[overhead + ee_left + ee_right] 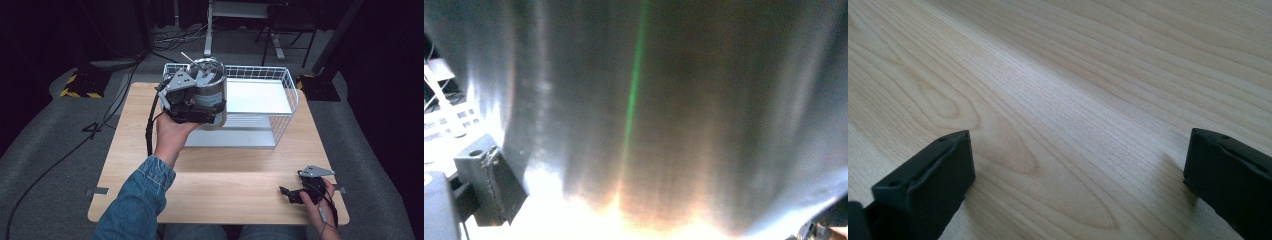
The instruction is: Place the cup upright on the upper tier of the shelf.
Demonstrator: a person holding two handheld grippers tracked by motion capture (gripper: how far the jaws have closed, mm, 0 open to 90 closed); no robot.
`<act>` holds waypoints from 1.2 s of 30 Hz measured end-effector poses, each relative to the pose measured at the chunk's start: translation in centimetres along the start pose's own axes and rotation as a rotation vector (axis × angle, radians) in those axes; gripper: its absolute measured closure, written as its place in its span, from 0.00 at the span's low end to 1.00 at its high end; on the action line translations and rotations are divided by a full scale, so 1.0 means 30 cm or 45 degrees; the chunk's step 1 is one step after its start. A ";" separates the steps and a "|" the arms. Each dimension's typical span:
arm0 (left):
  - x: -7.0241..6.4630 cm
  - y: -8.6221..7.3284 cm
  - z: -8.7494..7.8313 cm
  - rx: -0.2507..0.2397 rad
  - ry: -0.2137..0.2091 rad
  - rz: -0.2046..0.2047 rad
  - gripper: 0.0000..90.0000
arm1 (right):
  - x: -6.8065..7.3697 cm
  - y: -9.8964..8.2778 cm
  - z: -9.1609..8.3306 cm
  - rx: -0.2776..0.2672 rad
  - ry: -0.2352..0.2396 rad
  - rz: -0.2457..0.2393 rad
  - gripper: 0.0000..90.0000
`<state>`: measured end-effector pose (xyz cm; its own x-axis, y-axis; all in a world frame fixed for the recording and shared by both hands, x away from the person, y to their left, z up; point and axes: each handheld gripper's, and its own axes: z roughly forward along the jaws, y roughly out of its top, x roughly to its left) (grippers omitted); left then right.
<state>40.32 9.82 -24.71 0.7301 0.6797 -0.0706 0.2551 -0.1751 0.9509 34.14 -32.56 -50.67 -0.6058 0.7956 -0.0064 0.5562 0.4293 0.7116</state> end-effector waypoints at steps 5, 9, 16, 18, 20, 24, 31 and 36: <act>0.005 0.038 0.025 0.008 0.009 0.005 0.04 | 0.000 0.000 0.000 0.000 -0.001 0.000 0.00; 0.015 0.064 0.056 0.001 0.013 -0.012 0.04 | 0.000 0.000 0.000 0.000 -0.001 0.000 0.00; 0.040 0.108 0.106 -0.018 0.026 -0.063 0.04 | 0.000 0.000 0.001 -0.002 0.000 0.003 0.00; 0.051 0.118 0.120 -0.033 0.021 -0.090 0.04 | 0.001 0.000 0.000 -0.002 -0.001 0.003 0.00; 0.062 0.126 0.136 -0.050 0.024 -0.110 0.04 | 0.000 0.000 0.000 -0.002 0.000 0.004 0.00; 0.080 0.143 0.173 -0.038 0.049 -0.115 0.04 | 0.000 0.000 0.000 -0.002 0.002 0.004 0.00; 0.093 0.154 0.233 -0.058 0.072 -0.099 0.04 | 0.000 0.000 0.000 -0.003 0.002 0.005 0.00; 0.093 0.163 0.275 -0.049 0.086 -0.078 0.04 | 0.000 0.000 0.000 -0.002 0.002 0.004 0.00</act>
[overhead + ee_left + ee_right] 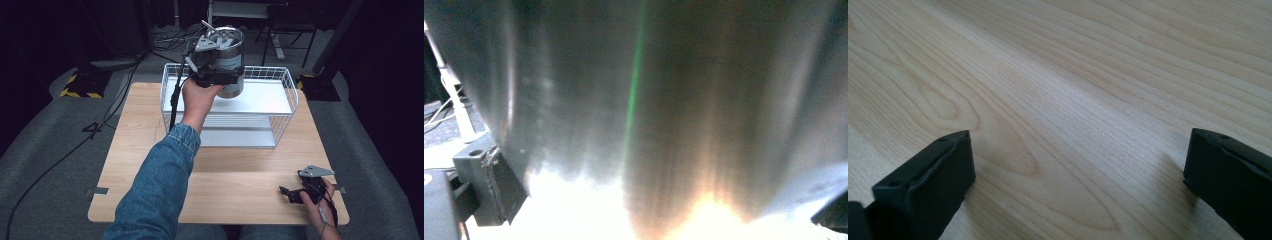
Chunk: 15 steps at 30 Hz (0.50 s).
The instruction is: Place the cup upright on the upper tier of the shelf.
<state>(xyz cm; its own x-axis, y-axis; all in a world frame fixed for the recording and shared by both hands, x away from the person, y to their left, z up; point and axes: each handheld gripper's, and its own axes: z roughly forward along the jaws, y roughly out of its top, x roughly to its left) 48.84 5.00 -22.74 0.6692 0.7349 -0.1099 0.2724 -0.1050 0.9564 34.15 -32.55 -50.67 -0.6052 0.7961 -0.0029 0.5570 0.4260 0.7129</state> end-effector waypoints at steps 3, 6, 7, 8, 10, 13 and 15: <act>0.000 0.001 0.022 0.003 0.009 -0.006 0.04 | 0.000 0.000 0.000 0.000 0.000 0.001 0.00; 0.001 -0.004 0.042 0.016 0.025 -0.002 0.04 | 0.000 0.000 0.000 0.000 0.000 0.000 0.00; 0.003 -0.007 0.051 0.025 0.034 0.005 0.04 | 0.000 0.000 0.000 0.000 0.000 0.000 0.00; 0.003 -0.010 0.057 0.036 0.043 0.008 0.04 | 0.000 0.000 0.000 0.000 0.000 0.000 0.00; 0.007 -0.014 0.068 0.051 0.062 0.021 0.04 | 0.000 0.000 0.000 0.000 0.000 0.001 0.00; 0.016 -0.023 0.084 0.061 0.078 0.014 0.04 | 0.000 0.000 0.000 0.000 0.000 0.000 0.00; 0.019 -0.026 0.092 0.069 0.083 0.016 0.04 | 0.000 0.000 -0.001 0.002 0.000 0.001 0.00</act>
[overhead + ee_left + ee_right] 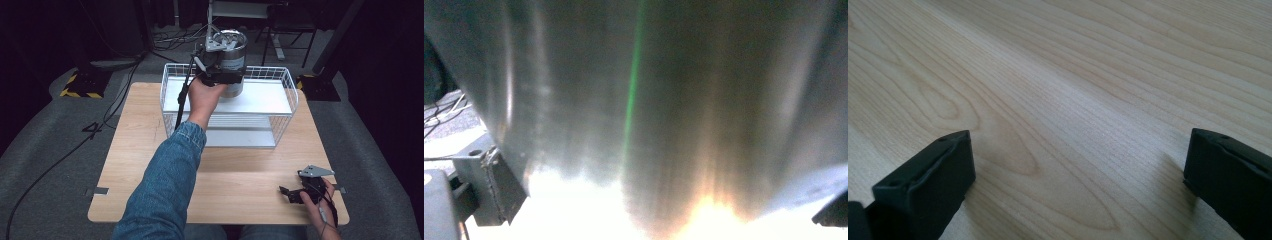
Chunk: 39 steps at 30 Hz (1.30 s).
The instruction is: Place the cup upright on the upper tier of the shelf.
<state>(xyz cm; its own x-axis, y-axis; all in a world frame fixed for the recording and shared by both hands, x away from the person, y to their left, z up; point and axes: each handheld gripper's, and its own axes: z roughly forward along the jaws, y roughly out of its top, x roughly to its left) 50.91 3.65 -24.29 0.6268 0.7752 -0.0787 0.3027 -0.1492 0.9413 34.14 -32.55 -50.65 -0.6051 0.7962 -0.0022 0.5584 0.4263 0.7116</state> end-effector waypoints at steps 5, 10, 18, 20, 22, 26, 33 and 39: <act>-0.002 -0.006 0.018 0.011 0.001 0.003 0.04 | 0.000 0.000 0.000 0.000 0.000 0.000 0.00; -0.003 -0.015 0.033 0.029 0.004 0.000 0.04 | 0.000 0.000 0.000 0.000 0.003 0.002 0.00; 0.007 -0.036 0.049 0.057 0.019 -0.014 0.04 | 0.000 0.000 0.000 -0.003 0.004 0.001 0.00; 0.009 -0.040 0.052 0.061 0.024 -0.016 0.04 | 0.001 0.000 0.000 -0.003 0.003 0.004 0.00; 0.011 -0.042 0.054 0.067 0.030 -0.016 0.04 | 0.001 0.000 0.000 -0.003 0.003 0.004 0.00; 0.013 -0.049 0.058 0.087 0.050 -0.013 0.04 | 0.000 0.000 0.000 -0.002 0.004 0.001 0.00; 0.012 -0.055 0.066 0.106 0.060 -0.004 0.03 | 0.000 0.000 0.000 -0.002 0.004 0.001 0.00; 0.002 -0.056 0.069 0.119 0.069 0.024 0.03 | 0.001 0.000 0.000 -0.003 0.003 0.004 0.00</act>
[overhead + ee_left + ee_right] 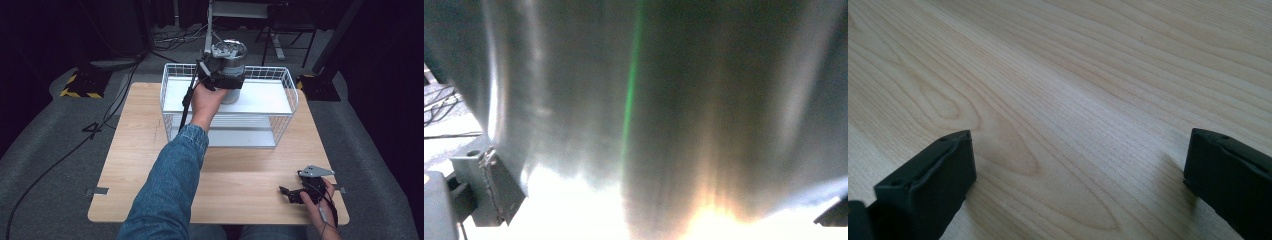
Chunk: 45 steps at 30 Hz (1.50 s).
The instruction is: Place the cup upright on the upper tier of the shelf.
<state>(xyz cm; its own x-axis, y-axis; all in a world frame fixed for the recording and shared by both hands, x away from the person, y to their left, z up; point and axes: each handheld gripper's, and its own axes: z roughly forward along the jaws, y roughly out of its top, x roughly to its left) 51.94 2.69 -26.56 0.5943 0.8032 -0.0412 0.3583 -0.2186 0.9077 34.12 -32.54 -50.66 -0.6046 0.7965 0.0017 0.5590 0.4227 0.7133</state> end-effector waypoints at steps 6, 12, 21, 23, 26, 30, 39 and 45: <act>-0.003 -0.005 0.001 0.003 0.005 0.013 0.03 | 0.000 0.000 0.000 0.000 0.000 0.000 0.00; -0.002 -0.009 0.001 -0.008 0.002 0.009 0.03 | 0.000 0.000 0.000 0.000 0.000 0.000 0.00; 0.001 -0.013 -0.016 -0.081 -0.002 0.017 0.00 | 0.000 0.000 0.000 0.000 0.000 0.000 0.00; 0.002 -0.012 -0.027 -0.090 -0.007 0.020 0.00 | 0.000 0.000 0.000 0.000 0.000 0.000 0.00; 0.005 -0.015 -0.049 -0.115 -0.020 0.017 0.00 | 0.000 0.000 0.000 0.001 0.001 -0.003 0.00; 0.004 -0.018 -0.088 -0.140 -0.036 0.024 0.00 | -0.001 0.000 0.000 0.000 0.003 -0.008 0.00; -0.009 -0.035 -0.190 -0.181 -0.086 0.028 0.00 | -0.006 0.007 0.006 0.003 0.011 -0.016 0.00; -0.026 -0.045 -0.268 -0.221 -0.110 0.041 0.00 | -0.012 0.014 0.015 0.000 0.015 -0.022 0.00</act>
<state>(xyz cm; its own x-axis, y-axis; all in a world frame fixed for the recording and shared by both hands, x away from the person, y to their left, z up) 45.21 6.79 -24.39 0.6658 0.7451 -0.0403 0.2134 -0.1384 0.9671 34.82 -32.47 -50.67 -0.6209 0.7839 -0.0023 0.5483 0.4364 0.7134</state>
